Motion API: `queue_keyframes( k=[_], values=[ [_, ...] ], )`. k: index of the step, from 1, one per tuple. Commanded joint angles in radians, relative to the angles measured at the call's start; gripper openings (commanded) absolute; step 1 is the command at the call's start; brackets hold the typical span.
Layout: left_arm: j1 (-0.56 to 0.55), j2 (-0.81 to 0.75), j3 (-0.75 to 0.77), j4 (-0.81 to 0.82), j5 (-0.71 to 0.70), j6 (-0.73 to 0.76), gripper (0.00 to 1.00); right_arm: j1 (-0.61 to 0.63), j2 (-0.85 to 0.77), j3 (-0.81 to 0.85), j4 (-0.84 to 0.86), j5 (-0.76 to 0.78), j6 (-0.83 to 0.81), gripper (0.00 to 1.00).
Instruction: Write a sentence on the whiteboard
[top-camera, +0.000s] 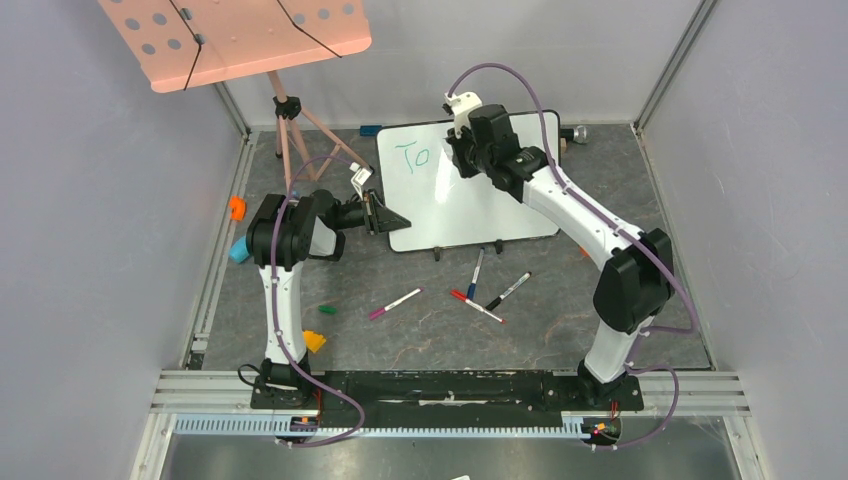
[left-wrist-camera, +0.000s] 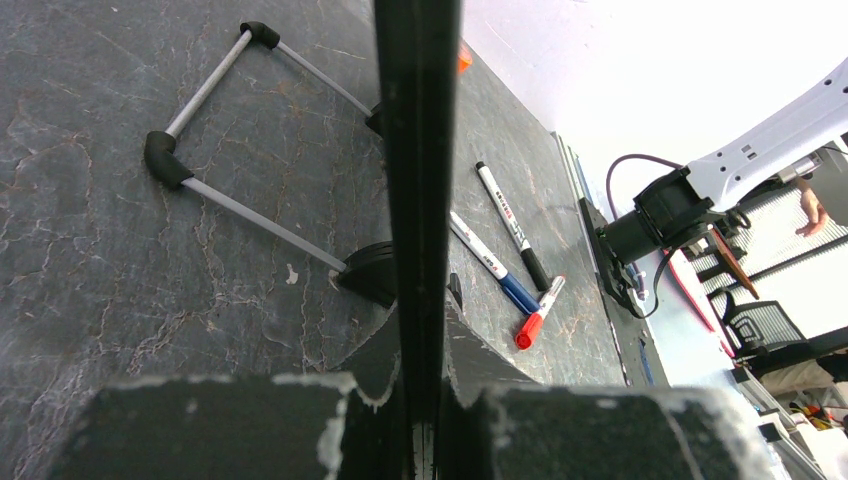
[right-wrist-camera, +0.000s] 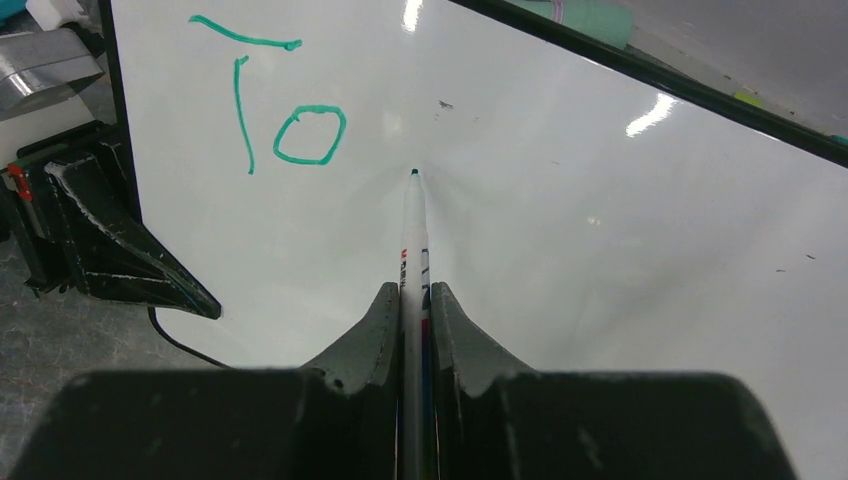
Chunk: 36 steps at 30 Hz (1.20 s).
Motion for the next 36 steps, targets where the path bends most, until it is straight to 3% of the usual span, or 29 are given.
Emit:
queue_keyframes(
  k=[1, 36],
  values=[
    [-0.016, 0.012, 0.006, 0.055, 0.006, 0.034, 0.02, 0.000, 0.022, 0.067, 0.007, 0.010, -0.006, 0.00],
    [-0.017, 0.011, 0.006, 0.055, 0.005, 0.036, 0.02, 0.000, 0.094, 0.137, -0.013, -0.012, -0.009, 0.00]
  ],
)
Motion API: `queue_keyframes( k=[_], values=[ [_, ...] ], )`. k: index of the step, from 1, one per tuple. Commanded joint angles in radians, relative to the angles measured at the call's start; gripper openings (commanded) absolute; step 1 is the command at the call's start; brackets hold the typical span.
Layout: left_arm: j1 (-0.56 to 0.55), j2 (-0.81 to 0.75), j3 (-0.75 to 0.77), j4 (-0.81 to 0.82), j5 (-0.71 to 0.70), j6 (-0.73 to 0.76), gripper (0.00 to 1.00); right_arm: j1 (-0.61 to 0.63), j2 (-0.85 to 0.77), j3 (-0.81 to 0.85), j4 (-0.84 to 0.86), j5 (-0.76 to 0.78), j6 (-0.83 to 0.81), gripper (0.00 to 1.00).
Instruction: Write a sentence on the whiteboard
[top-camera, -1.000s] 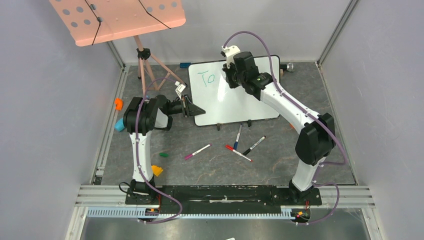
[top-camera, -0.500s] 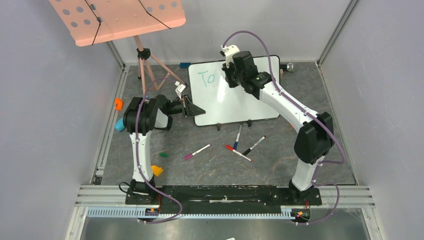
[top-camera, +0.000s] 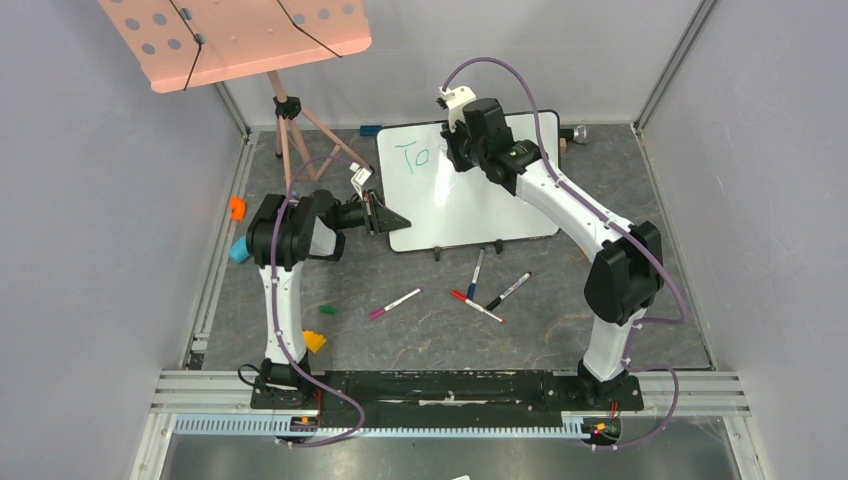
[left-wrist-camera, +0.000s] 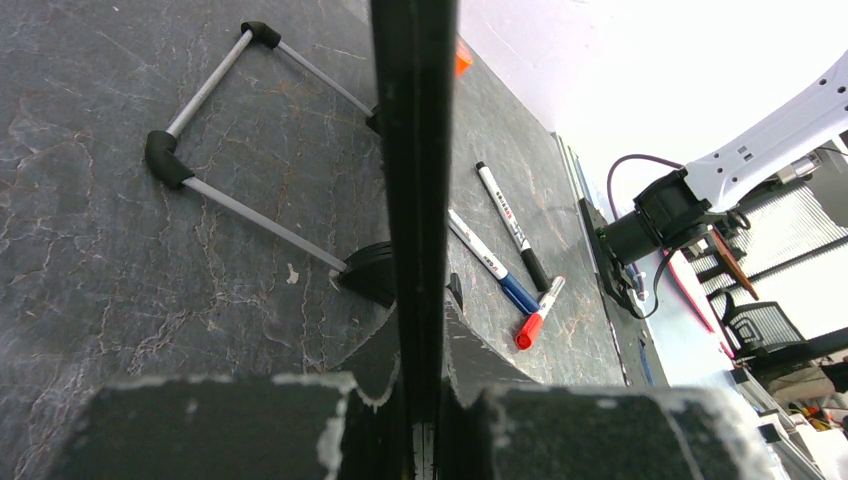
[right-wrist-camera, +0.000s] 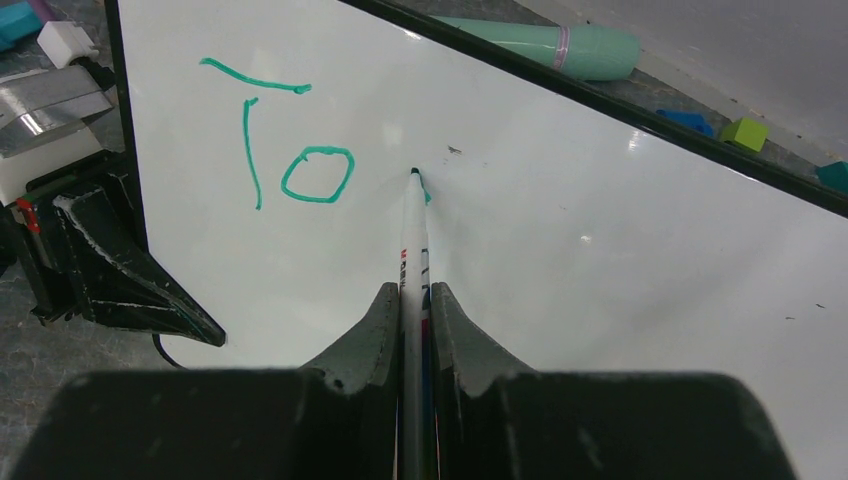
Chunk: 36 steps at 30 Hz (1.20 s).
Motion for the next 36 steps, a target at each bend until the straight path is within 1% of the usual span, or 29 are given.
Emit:
queue_keyframes(
  k=[1, 11, 20, 27, 32, 36],
  values=[
    [-0.016, 0.011, 0.005, 0.056, 0.006, 0.036, 0.02, 0.001, 0.022, 0.045, -0.002, -0.005, -0.007, 0.00],
    [-0.016, 0.012, 0.004, 0.056, 0.005, 0.036, 0.02, 0.000, 0.035, 0.051, -0.026, -0.054, -0.019, 0.00],
    [-0.016, 0.012, 0.004, 0.056, 0.005, 0.036, 0.02, 0.001, -0.008, -0.028, -0.035, -0.065, -0.035, 0.00],
    [-0.016, 0.012, 0.004, 0.056, 0.005, 0.035, 0.02, 0.001, -0.035, -0.070, -0.038, -0.014, -0.042, 0.00],
    [-0.016, 0.012, 0.005, 0.056, 0.005, 0.035, 0.02, -0.004, -0.034, -0.056, -0.040, 0.047, -0.026, 0.00],
    [-0.016, 0.011, 0.004, 0.056, 0.005, 0.036, 0.02, -0.011, -0.023, -0.026, -0.038, 0.050, -0.018, 0.00]
  ],
)
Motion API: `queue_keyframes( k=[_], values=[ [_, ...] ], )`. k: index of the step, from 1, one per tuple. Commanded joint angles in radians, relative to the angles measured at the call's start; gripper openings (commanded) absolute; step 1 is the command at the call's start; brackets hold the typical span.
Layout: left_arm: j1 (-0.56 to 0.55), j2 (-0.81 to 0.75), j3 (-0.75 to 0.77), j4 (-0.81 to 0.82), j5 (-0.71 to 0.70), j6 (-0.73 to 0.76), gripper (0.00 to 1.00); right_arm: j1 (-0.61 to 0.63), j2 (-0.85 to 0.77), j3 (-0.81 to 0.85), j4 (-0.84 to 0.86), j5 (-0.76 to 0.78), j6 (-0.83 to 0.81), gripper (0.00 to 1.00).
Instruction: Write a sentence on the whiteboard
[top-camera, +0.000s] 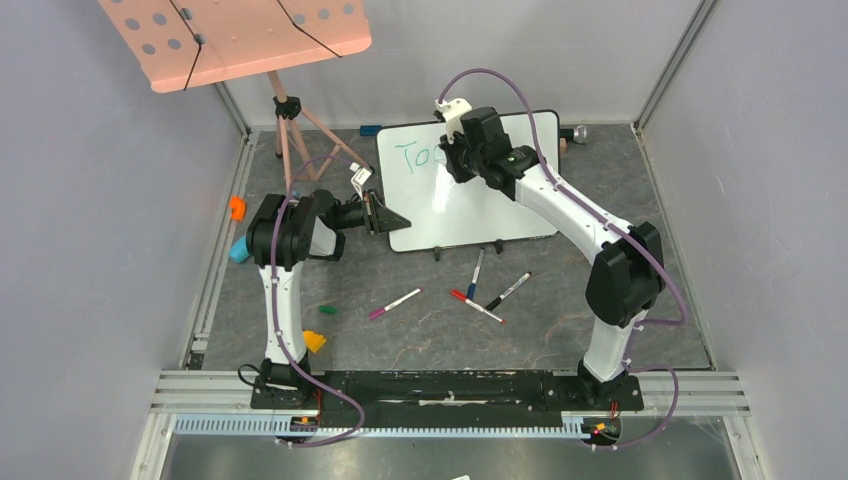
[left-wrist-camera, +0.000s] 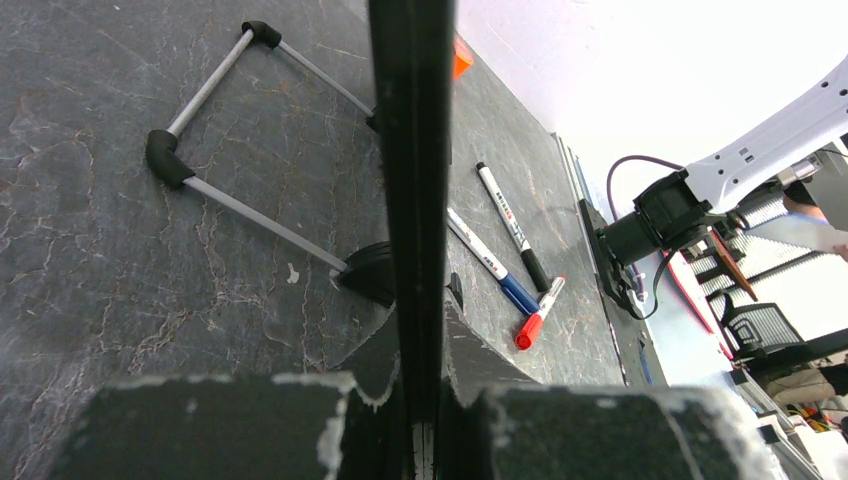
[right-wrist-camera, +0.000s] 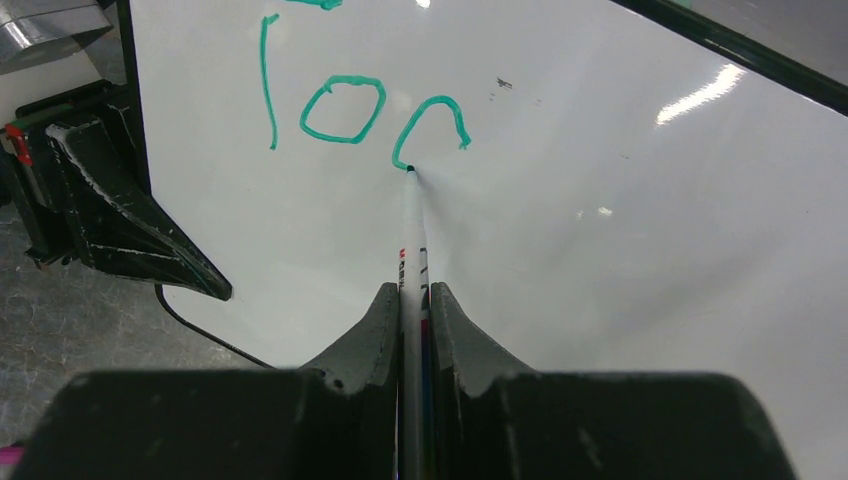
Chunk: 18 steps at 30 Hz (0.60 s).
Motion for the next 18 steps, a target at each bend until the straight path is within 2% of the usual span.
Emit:
queue_keyframes(
  k=[1, 18],
  values=[
    [-0.016, 0.012, 0.004, 0.058, 0.006, 0.037, 0.02, -0.019, -0.005, 0.038, -0.008, 0.087, -0.001, 0.00],
    [-0.017, 0.011, 0.006, 0.058, 0.005, 0.036, 0.02, -0.032, 0.076, 0.173, -0.009, 0.094, 0.004, 0.00]
  ],
)
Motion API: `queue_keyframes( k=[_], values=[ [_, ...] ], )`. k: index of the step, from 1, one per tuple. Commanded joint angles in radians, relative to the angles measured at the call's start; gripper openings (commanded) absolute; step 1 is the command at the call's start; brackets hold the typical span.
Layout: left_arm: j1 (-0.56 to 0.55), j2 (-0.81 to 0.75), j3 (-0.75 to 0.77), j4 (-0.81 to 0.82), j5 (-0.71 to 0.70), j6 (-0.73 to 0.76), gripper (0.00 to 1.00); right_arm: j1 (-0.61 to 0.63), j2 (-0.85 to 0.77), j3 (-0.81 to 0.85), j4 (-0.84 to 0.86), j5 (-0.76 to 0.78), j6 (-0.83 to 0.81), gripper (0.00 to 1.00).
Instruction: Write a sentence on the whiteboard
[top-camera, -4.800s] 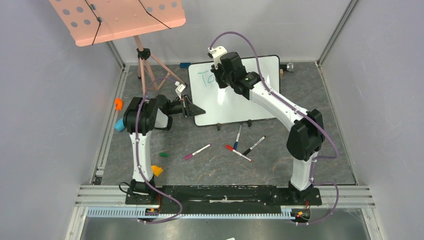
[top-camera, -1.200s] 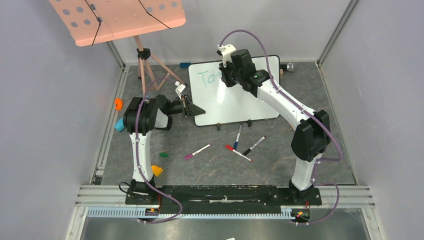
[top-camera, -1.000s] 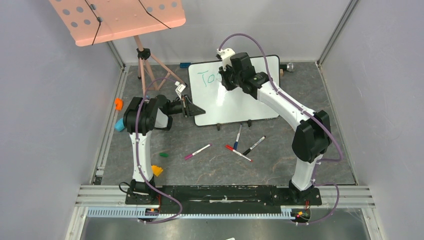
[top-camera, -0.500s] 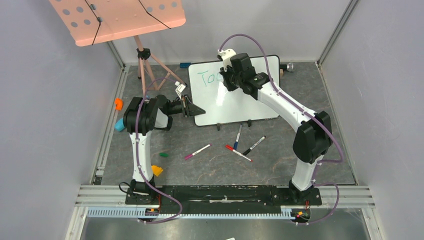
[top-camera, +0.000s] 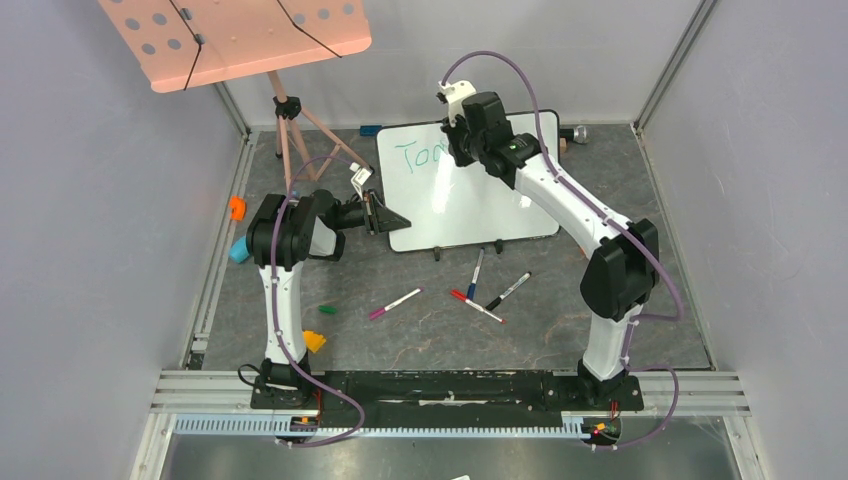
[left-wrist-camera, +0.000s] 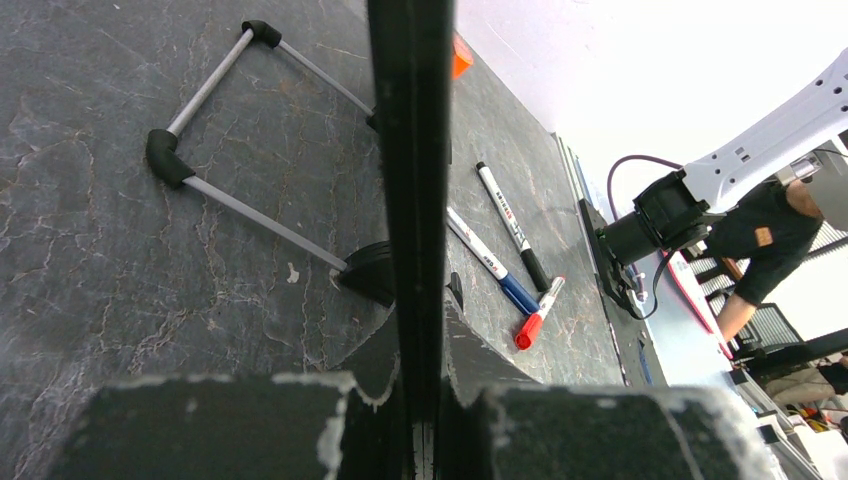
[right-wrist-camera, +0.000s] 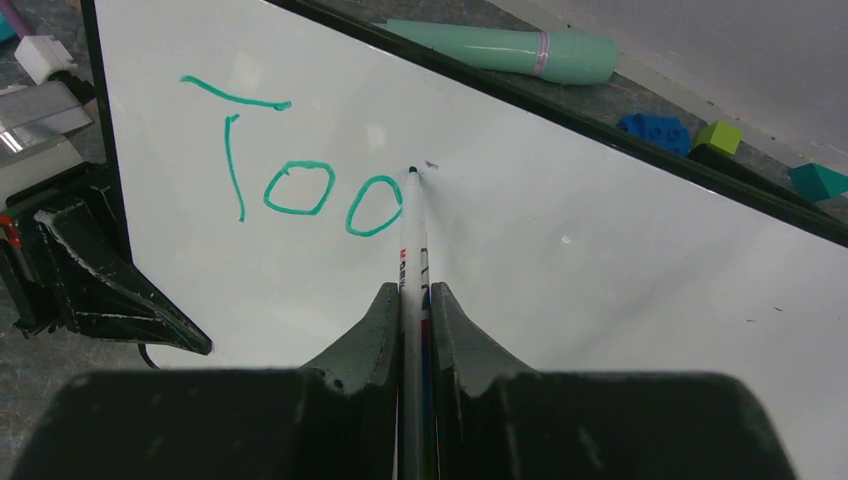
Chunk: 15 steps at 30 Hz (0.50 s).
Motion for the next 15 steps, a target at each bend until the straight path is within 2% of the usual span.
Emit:
queue_keyframes(
  k=[1, 15],
  values=[
    [-0.017, 0.011, 0.005, 0.058, 0.005, 0.037, 0.02, -0.015, 0.037, 0.059, 0.015, 0.037, 0.002, 0.00],
    [-0.017, 0.011, 0.006, 0.058, 0.005, 0.036, 0.02, -0.030, 0.051, 0.079, 0.046, 0.052, 0.017, 0.00]
  ],
)
